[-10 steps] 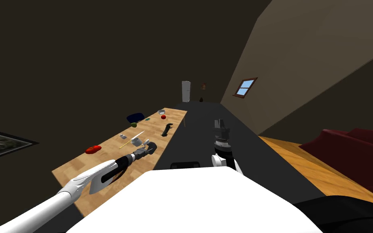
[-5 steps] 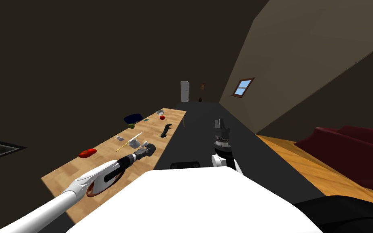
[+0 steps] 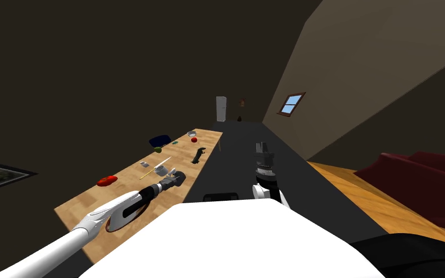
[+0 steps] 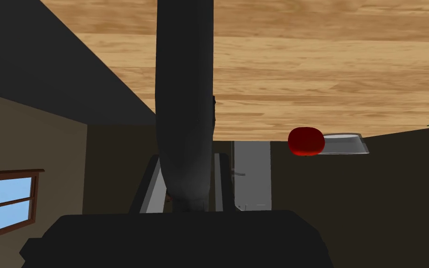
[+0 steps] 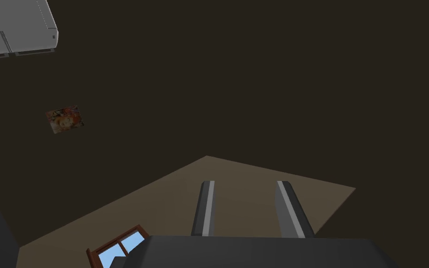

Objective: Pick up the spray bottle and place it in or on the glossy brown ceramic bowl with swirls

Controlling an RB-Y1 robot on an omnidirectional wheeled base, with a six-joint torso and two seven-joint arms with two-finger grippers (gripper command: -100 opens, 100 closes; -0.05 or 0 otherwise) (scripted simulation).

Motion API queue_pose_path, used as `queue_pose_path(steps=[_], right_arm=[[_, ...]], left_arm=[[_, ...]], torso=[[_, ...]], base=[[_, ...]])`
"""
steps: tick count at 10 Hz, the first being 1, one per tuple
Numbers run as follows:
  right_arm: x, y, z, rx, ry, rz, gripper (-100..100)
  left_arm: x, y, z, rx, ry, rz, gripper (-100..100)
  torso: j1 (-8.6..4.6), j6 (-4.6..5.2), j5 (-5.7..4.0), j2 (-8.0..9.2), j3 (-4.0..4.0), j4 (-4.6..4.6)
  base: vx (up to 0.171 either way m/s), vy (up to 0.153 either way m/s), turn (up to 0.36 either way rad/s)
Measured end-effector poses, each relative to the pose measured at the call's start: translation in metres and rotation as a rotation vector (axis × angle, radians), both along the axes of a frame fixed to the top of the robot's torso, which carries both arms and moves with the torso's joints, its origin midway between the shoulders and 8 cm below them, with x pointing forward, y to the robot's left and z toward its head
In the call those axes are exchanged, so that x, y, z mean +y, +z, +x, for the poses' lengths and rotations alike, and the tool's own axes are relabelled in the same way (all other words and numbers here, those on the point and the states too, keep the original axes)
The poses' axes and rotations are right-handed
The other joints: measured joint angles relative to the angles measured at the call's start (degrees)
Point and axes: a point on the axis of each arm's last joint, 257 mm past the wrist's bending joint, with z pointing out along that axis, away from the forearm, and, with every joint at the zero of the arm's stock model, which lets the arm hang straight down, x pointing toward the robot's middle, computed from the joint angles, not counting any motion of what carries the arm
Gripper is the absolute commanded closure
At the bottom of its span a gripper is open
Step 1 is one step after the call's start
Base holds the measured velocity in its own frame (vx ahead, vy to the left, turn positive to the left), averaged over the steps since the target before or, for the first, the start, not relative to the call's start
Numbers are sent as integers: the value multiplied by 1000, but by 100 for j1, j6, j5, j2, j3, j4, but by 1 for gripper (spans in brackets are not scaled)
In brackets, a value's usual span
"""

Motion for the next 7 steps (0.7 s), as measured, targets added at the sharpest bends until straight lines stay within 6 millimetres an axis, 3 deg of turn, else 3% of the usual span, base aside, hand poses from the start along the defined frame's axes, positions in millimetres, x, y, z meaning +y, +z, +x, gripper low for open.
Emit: queue_pose_path(steps=[1, 2, 5, 7], right_arm=[[0, 0, 0, 0, 0, 0, 0], [0, 0, 0, 0, 0, 0, 0], [0, 0, 0, 0, 0, 0, 0], [0, 0, 0, 0, 0, 0, 0]], left_arm=[[0, 0, 0, 1, -1, 0, 0], [0, 0, -1, 1, 0, 0, 100], [26, 14, 8, -2, 34, 12, 100], [55, 26, 11, -3, 72, 24, 100]], torso=[[-1, 8, 3, -2, 0, 1], [0, 8, 3, -8, -4, 0], [2, 4, 0, 69, 40, 16], [5, 6, -4, 89, 54, 23]], base=[[0, 0, 0], [-108, -7, -230], [-226, -7, -188], [-244, 19, -203]])
